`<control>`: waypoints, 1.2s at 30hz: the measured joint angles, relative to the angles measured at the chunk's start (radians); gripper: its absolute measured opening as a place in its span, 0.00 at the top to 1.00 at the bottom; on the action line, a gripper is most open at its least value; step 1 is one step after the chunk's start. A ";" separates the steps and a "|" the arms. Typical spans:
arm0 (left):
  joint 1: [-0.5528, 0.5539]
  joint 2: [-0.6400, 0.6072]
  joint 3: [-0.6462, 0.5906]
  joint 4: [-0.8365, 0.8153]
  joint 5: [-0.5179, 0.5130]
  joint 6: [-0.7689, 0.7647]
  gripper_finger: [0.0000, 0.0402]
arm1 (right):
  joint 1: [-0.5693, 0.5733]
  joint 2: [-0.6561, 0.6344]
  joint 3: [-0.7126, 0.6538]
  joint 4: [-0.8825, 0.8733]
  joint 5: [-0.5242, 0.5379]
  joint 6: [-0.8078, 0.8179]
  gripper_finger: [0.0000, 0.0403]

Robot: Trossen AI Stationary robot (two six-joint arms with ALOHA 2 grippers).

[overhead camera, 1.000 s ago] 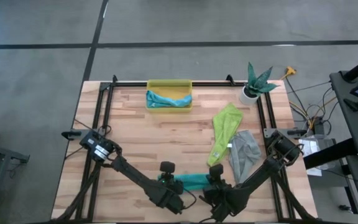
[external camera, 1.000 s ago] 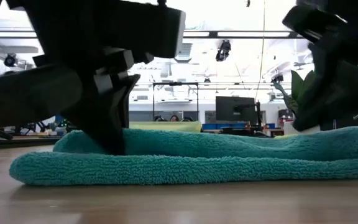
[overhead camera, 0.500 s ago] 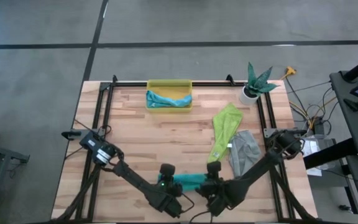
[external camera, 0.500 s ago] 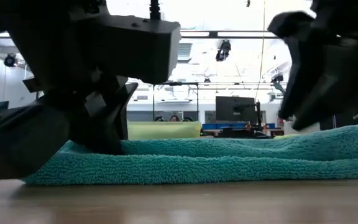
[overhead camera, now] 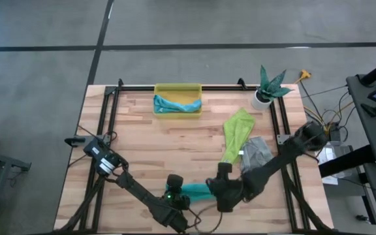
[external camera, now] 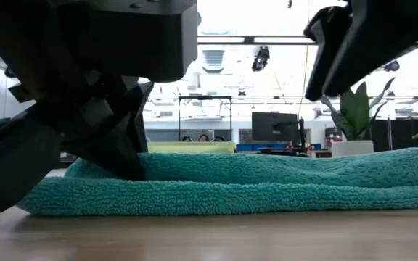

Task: Roll microfiber towels into tight, uniform cylinder then place into a basket
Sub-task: Roll the light blue towel

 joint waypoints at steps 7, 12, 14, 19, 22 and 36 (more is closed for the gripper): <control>0.000 0.000 0.000 0.000 -0.005 0.000 1.00 | -0.083 -0.132 -0.256 0.222 -0.250 0.050 0.51; 0.000 0.000 -0.001 0.001 -0.017 0.000 1.00 | -0.114 -0.149 -0.350 0.321 -0.291 0.033 0.51; 0.000 0.000 -0.002 0.002 -0.023 0.000 1.00 | -0.127 -0.151 -0.377 0.421 -0.359 0.023 0.51; -0.002 -0.001 -0.003 0.010 -0.063 0.001 1.00 | -0.162 -0.122 -0.410 0.515 -0.409 0.013 0.51; -0.005 -0.001 -0.005 0.025 -0.078 0.014 1.00 | -0.179 -0.097 -0.413 0.513 -0.406 -0.024 0.51; -0.009 -0.002 -0.016 0.030 -0.050 0.033 1.00 | -0.167 -0.016 -0.399 0.558 -0.515 -0.036 0.51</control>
